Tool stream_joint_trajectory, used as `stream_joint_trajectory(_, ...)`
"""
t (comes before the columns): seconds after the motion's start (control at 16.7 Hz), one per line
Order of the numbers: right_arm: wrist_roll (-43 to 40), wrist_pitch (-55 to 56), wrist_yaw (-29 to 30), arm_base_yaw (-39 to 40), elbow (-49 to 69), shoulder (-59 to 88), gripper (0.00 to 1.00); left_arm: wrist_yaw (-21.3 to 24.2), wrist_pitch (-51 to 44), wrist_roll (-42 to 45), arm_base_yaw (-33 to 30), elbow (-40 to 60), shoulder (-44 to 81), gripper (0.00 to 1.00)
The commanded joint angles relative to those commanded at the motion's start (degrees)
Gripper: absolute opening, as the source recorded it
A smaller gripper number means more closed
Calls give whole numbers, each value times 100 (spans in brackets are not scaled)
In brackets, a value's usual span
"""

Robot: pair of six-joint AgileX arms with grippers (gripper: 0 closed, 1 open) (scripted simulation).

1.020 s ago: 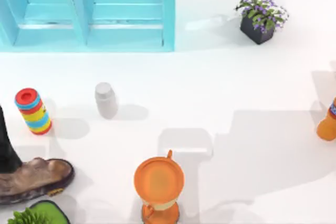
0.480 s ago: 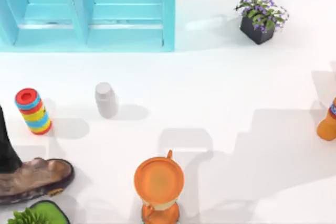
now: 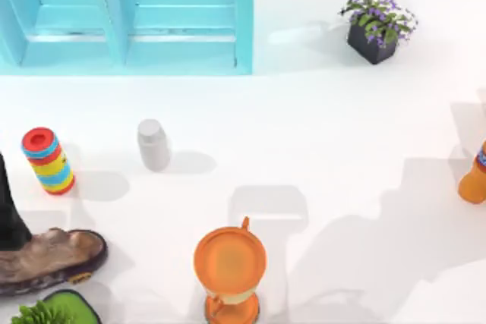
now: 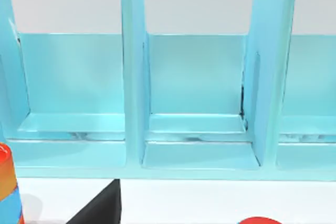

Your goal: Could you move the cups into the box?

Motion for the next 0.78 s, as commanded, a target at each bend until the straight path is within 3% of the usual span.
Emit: stream_joint_trajectory(0.78, 0, 0, 0, 0, 0, 0, 98, 0, 0, 0, 0, 0, 0, 100)
